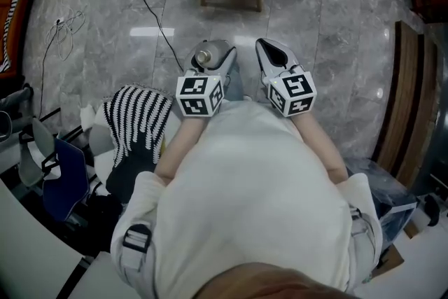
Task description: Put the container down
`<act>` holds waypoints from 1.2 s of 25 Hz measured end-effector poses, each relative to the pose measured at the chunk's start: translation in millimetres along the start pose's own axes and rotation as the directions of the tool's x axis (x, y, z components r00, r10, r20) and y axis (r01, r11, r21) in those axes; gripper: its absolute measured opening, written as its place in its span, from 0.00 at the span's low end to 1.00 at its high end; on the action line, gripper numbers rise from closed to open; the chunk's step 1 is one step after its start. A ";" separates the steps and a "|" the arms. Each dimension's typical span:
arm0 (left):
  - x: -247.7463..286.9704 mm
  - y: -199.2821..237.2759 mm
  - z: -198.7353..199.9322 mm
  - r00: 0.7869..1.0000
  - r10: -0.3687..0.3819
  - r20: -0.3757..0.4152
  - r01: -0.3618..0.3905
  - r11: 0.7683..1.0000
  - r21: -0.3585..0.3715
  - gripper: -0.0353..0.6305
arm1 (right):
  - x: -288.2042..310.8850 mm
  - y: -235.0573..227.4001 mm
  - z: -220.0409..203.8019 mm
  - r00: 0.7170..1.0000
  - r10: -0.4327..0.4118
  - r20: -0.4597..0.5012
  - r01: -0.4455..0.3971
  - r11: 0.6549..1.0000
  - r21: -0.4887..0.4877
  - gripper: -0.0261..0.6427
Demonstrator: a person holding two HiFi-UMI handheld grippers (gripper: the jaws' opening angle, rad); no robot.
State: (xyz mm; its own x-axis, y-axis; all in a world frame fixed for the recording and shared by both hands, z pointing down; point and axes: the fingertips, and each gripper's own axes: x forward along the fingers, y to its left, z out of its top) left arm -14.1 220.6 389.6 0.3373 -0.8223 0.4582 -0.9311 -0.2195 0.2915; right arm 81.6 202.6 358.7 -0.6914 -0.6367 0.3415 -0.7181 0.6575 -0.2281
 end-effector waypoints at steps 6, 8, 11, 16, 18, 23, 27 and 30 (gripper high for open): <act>41.3 32.6 45.8 1.000 -0.018 0.008 0.018 1.000 0.013 0.58 | 52.5 -21.2 37.3 1.000 -0.011 0.011 0.011 1.000 -0.006 0.04; 54.2 44.6 61.0 1.000 -0.023 0.007 0.023 1.000 0.014 0.58 | 69.3 -28.5 50.1 1.000 -0.017 0.013 0.017 1.000 -0.004 0.04; 72.9 63.5 83.1 0.999 -0.033 0.004 0.033 0.999 0.020 0.58 | 95.4 -38.8 69.1 1.000 -0.027 0.015 0.027 1.000 -0.004 0.04; 106.7 95.5 113.5 0.999 -0.046 -0.007 0.046 0.999 0.023 0.58 | 138.7 -56.7 96.6 0.999 -0.048 0.018 0.048 0.999 -0.005 0.04; 120.2 107.3 124.7 0.999 -0.052 -0.010 0.052 0.998 0.023 0.58 | 154.8 -63.3 105.5 0.998 -0.056 0.017 0.056 0.998 -0.007 0.04; 154.4 134.5 145.0 0.997 -0.068 -0.025 0.068 0.997 0.033 0.58 | 191.6 -81.4 121.0 0.997 -0.075 0.019 0.075 0.997 -0.001 0.04; 179.9 153.2 156.0 0.995 -0.084 -0.046 0.086 0.995 0.046 0.58 | 218.5 -96.6 128.2 0.995 -0.100 0.016 0.100 0.995 0.018 0.04; 197.3 162.0 158.7 0.992 -0.104 -0.071 0.108 0.992 0.058 0.58 | 235.1 -107.2 131.0 0.992 -0.124 0.013 0.124 0.992 0.032 0.04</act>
State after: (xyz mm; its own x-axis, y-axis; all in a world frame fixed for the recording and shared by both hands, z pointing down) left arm -120.5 -60.5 394.0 0.4413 -0.7557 0.4839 -0.8956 -0.3370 0.2905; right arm -14.4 -70.3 344.0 -0.5977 -0.7187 0.3553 -0.8005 0.5601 -0.2134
